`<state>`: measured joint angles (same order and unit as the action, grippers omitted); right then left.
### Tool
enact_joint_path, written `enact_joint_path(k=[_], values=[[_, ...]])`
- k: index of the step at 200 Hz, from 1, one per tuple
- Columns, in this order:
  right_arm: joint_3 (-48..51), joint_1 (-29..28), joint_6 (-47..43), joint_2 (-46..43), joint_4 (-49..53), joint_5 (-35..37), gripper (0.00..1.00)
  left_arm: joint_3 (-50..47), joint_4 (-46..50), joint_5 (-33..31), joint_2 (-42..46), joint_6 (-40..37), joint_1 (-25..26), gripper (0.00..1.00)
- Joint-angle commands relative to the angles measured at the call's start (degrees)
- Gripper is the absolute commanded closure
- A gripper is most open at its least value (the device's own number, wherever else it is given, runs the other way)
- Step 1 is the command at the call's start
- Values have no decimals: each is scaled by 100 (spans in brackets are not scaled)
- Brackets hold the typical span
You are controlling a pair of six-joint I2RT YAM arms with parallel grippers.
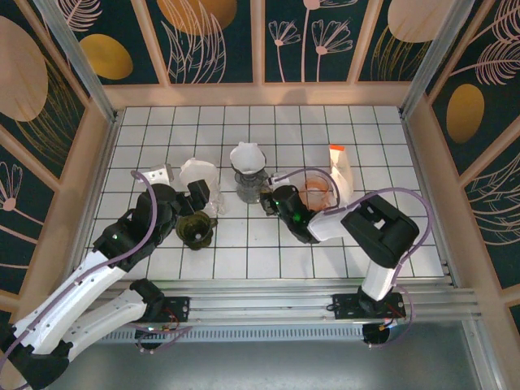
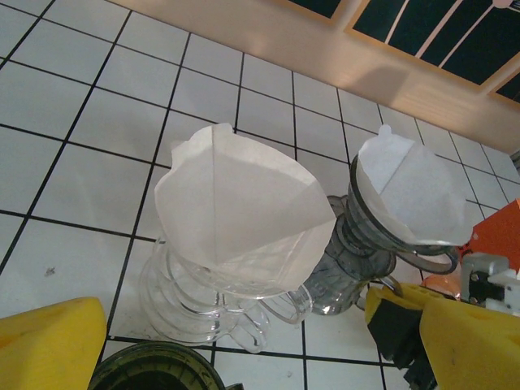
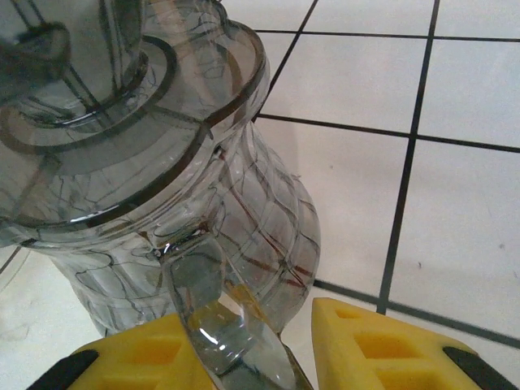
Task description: Place the coffee filter in the dripper
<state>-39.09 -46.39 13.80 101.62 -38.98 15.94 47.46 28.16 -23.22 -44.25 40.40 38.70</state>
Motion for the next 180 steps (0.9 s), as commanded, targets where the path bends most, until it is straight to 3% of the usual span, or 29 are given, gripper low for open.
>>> enact_joint_path(k=[1, 53, 180], values=[[-252, 119, -44, 199, -249, -214, 64, 149, 62, -122, -31, 0, 23, 1], [-442, 240, -53, 348, -214, -381, 62, 141, 31, -109, -72, -14, 23, 1], [8, 231, 52, -220, -194, -284, 47, 224, -41, -82, -187, -85, 24, 1]])
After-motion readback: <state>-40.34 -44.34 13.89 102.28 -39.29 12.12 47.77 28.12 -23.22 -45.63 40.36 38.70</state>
